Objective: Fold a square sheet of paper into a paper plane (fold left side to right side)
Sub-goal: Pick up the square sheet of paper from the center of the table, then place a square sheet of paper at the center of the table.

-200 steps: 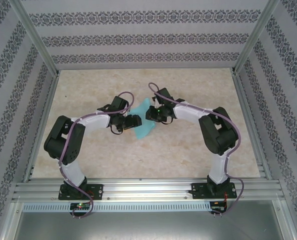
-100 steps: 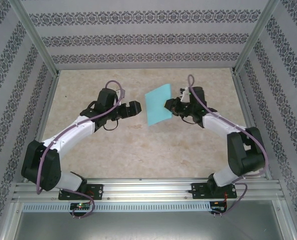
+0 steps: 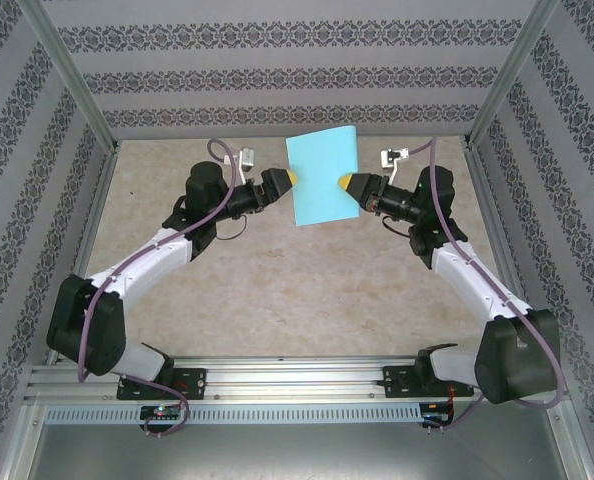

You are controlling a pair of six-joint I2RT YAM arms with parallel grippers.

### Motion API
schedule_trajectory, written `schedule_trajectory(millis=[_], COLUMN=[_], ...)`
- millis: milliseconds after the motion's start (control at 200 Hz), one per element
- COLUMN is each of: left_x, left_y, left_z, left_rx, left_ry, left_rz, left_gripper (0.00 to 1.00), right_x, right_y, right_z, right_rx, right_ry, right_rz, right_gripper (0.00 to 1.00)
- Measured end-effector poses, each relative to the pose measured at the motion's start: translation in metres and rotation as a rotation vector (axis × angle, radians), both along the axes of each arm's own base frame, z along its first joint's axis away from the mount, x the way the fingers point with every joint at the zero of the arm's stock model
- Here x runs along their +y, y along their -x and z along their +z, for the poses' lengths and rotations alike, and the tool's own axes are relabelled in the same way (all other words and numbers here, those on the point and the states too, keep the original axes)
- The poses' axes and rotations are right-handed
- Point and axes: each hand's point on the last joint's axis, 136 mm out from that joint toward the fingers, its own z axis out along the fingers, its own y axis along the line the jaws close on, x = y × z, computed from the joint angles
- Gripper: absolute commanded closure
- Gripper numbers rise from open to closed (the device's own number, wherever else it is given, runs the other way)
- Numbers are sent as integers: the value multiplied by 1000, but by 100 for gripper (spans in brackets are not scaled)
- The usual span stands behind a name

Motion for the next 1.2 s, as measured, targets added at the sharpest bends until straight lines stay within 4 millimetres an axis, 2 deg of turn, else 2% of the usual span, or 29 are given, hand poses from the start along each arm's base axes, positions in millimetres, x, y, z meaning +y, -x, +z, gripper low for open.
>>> schedule_trajectory(millis=[160,280,340,390,500,595,724,824,889,1019,1119,1199], left_x=[-13,-23,-26,-28,-28,-26,-25,-24,-23,-20,-11,-1], left_y=[2,6,8,9,6,3,-2,-5,-6,-3,3,11], left_z=[19,31,32,31,24,11,-18,-49,-76,-142,-189,-216], left_rx=[-23,-43,-42,-45,-29,-8,44,99,145,264,350,398], left_ry=[67,96,103,100,64,10,-64,-126,-174,-306,-413,-494], left_rz=[-63,-101,-115,-122,-107,-87,-67,-60,-63,-69,-72,-70], left_gripper=[16,42,59,69,88,94,94,94,94,94,94,94], right_x=[2,2,2,2,1,-4,-22,-41,-51,-63,-66,-65], right_y=[6,6,6,6,6,3,-4,-7,-7,-5,-6,-5], right_z=[12,13,12,11,5,-10,-40,-67,-84,-110,-128,-145], right_rx=[-7,2,6,12,37,71,137,200,237,288,331,368], right_ry=[-25,-32,-31,-30,-18,25,114,203,265,361,398,420], right_rz=[28,31,31,31,27,7,-60,-131,-170,-209,-213,-202], right_gripper=[81,81,81,80,69,57,37,30,28,28,33,35])
